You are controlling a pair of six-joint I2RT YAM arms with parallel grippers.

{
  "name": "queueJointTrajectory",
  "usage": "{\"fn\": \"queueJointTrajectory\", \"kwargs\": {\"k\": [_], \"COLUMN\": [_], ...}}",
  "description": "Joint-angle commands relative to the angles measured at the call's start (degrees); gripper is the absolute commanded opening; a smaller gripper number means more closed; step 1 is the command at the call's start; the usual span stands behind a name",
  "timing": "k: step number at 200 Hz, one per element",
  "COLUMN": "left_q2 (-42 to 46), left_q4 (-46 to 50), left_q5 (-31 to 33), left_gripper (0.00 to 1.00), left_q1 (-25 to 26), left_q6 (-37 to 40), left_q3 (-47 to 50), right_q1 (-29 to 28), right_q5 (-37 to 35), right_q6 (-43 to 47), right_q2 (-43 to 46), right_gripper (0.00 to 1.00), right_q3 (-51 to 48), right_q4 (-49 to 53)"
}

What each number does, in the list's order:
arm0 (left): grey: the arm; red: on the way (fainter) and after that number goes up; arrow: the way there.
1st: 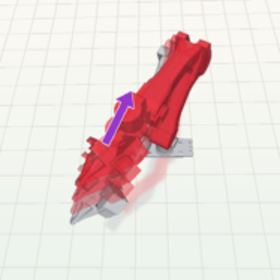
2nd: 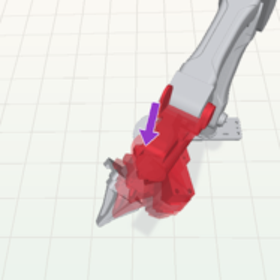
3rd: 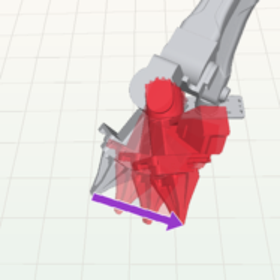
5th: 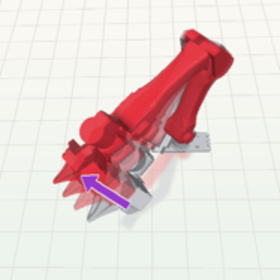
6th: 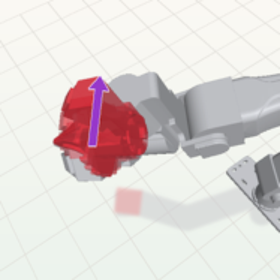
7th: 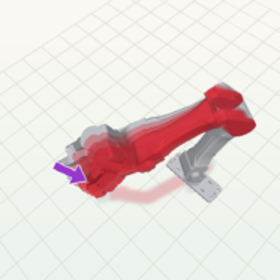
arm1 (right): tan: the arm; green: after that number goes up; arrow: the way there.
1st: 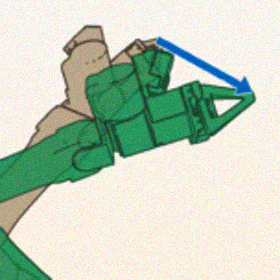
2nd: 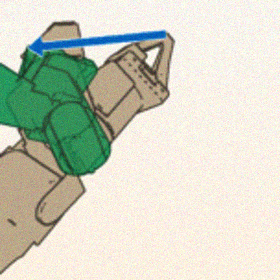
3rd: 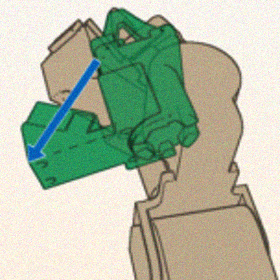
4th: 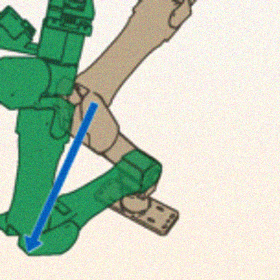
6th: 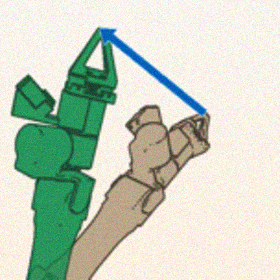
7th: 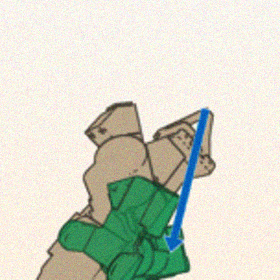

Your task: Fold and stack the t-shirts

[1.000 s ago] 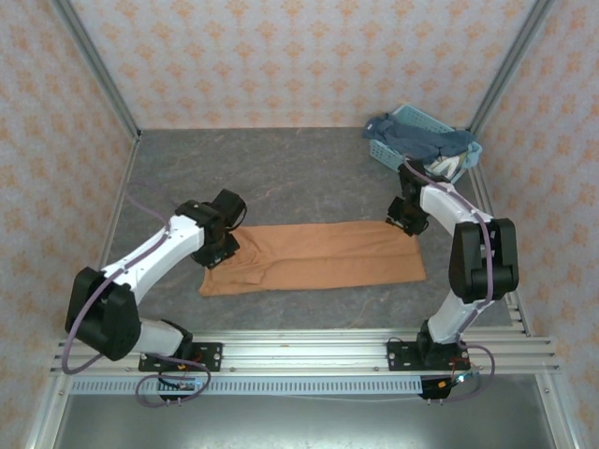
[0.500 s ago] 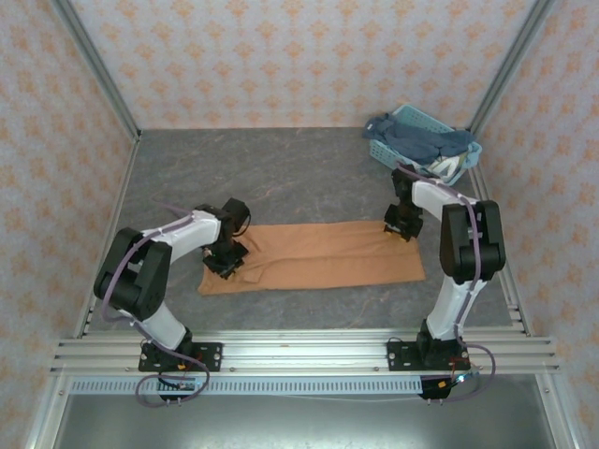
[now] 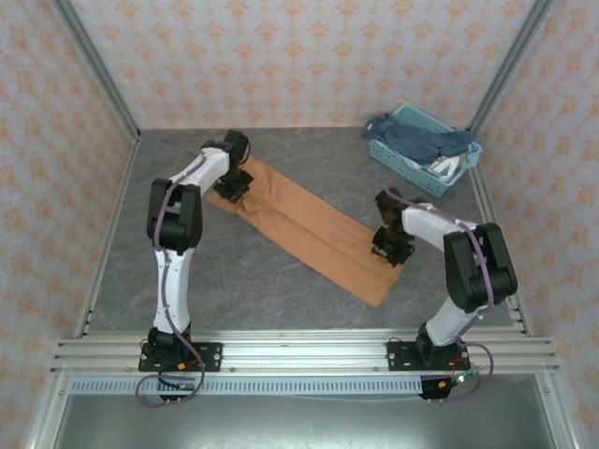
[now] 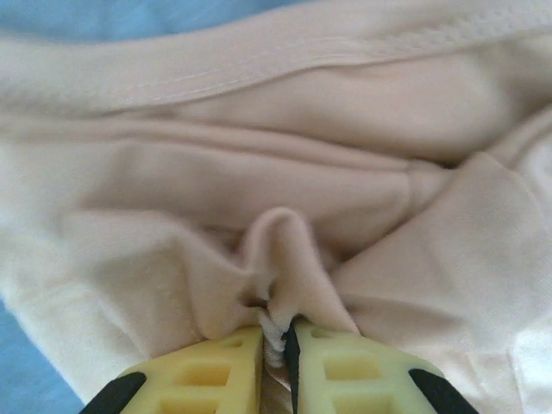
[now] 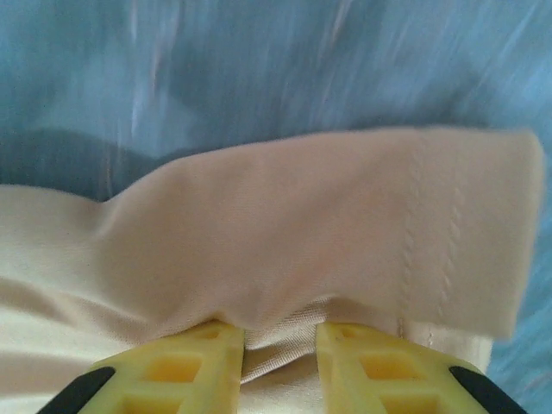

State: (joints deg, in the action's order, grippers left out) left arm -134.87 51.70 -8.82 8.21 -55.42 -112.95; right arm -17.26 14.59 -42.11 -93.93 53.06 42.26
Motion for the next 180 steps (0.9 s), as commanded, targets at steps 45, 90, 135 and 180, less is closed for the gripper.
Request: {"fn": "queueJointTrajectory", "kwargs": {"k": [45, 90, 135, 180], "left_q2": [-31.75, -36.12, -21.74, -3.71], "left_q4": [-11.23, -27.67, -21.94, -5.78], "left_q5": [-9.41, -8.72, -2.8, -3.6], "left_gripper": [0.22, 0.41, 0.59, 0.62], "left_q1": [3.22, 3.97, 2.95, 2.67], "left_q6": [-9.46, -14.83, -5.11, 2.64], "left_q3": [-42.61, -48.82, -48.29, -35.29], "right_q1": [-15.99, -21.12, -21.34, -16.96], "right_q5": [6.44, 8.72, 8.49, 4.02], "right_q6": [-33.79, -42.56, -42.15, -29.55], "right_q2": [2.79, -2.21, 0.95, 7.8], "right_gripper": [0.32, 0.39, 0.49, 0.53], "right_q3": [-9.24, -2.18, 2.95, 8.88], "right_q4": [-11.53, -15.12, -7.49, 3.89]}}
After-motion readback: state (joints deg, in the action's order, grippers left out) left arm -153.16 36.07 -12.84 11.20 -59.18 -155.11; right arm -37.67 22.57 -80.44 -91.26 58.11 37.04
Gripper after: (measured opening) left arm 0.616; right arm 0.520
